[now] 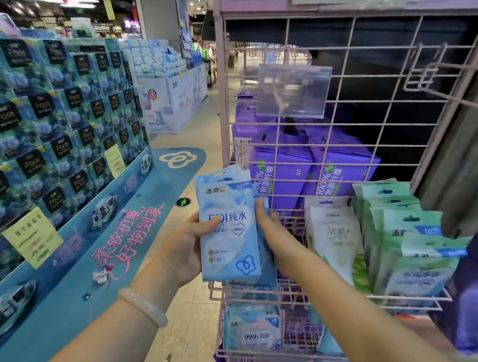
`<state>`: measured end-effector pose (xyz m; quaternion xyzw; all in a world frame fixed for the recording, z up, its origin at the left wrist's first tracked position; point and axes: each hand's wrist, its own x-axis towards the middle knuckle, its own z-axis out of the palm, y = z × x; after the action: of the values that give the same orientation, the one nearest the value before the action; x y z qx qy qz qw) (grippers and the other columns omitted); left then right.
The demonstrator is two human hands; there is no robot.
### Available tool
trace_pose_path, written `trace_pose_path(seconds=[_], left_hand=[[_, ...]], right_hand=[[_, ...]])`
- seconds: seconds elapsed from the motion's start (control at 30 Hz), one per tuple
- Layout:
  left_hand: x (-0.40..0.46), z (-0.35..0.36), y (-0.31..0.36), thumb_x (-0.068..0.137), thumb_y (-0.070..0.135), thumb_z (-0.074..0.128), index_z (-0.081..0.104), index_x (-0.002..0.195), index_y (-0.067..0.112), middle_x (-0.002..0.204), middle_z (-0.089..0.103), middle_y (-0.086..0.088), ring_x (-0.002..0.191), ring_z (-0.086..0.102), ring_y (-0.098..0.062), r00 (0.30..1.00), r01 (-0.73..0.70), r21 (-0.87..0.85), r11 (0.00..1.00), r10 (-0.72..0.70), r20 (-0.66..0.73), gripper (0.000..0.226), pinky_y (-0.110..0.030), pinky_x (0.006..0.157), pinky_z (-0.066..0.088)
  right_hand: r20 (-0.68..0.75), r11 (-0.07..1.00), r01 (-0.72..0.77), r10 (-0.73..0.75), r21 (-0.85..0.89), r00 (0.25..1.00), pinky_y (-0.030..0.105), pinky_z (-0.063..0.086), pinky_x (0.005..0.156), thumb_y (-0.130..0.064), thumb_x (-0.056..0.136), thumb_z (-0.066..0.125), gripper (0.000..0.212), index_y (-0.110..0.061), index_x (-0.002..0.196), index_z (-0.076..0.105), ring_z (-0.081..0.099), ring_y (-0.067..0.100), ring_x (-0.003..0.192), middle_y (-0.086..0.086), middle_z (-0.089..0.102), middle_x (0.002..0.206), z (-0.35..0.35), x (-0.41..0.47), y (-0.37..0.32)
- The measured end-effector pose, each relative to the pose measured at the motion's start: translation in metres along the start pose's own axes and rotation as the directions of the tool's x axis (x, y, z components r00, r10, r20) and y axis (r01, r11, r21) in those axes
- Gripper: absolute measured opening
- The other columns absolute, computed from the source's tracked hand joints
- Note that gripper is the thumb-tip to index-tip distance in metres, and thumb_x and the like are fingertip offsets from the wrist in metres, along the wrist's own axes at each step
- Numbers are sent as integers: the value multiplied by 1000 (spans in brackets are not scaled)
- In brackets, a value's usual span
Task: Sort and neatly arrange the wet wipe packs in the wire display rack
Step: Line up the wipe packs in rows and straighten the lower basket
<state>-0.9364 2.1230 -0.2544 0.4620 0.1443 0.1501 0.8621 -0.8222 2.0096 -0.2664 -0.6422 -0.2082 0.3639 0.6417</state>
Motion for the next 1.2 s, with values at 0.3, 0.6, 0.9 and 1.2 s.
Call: trace_pose_path(seconds=[0.3, 0.6, 0.9, 1.2], left_hand=[[7, -4, -7, 65, 11, 58, 66, 100, 10, 87, 76, -10, 73, 72, -27, 997, -4, -20, 1000, 5, 80, 36, -37, 60, 59], [10, -17, 7, 63, 13, 63, 71, 94, 8, 88, 75, -11, 75, 72, -27, 997, 29, -10, 1000, -28, 69, 32, -36, 59, 59], [8, -2, -1, 67, 8, 59, 62, 105, 6, 90, 75, -14, 77, 72, -30, 982, 109, 34, 993, -113, 150, 38, -38, 62, 59], [2, -16, 3, 22, 20, 93, 77, 85, 8, 91, 75, -13, 78, 72, -28, 993, 38, -51, 998, -32, 114, 67, -41, 64, 59]], right_hand=[[-41, 994, 25, -21, 108, 999, 46, 35, 109, -76, 60, 39, 100, -25, 144, 24, 42, 20, 132, 0, 34, 149, -2, -8, 6], [-120, 996, -50, 40, -78, 992, 45, 24, 115, -74, 77, 33, 88, -25, 147, 13, 25, 19, 141, -2, 19, 155, -2, 4, -6], [-150, 975, 61, -29, 214, 988, 41, 55, 85, -58, 71, 57, 57, -36, 120, 37, 65, 15, 98, -7, 61, 117, -10, -13, 18], [-111, 999, 39, -40, -9, 993, 31, 40, 97, -59, 85, 43, 75, -21, 144, 17, 47, 13, 112, -7, 40, 123, 15, 2, 1]])
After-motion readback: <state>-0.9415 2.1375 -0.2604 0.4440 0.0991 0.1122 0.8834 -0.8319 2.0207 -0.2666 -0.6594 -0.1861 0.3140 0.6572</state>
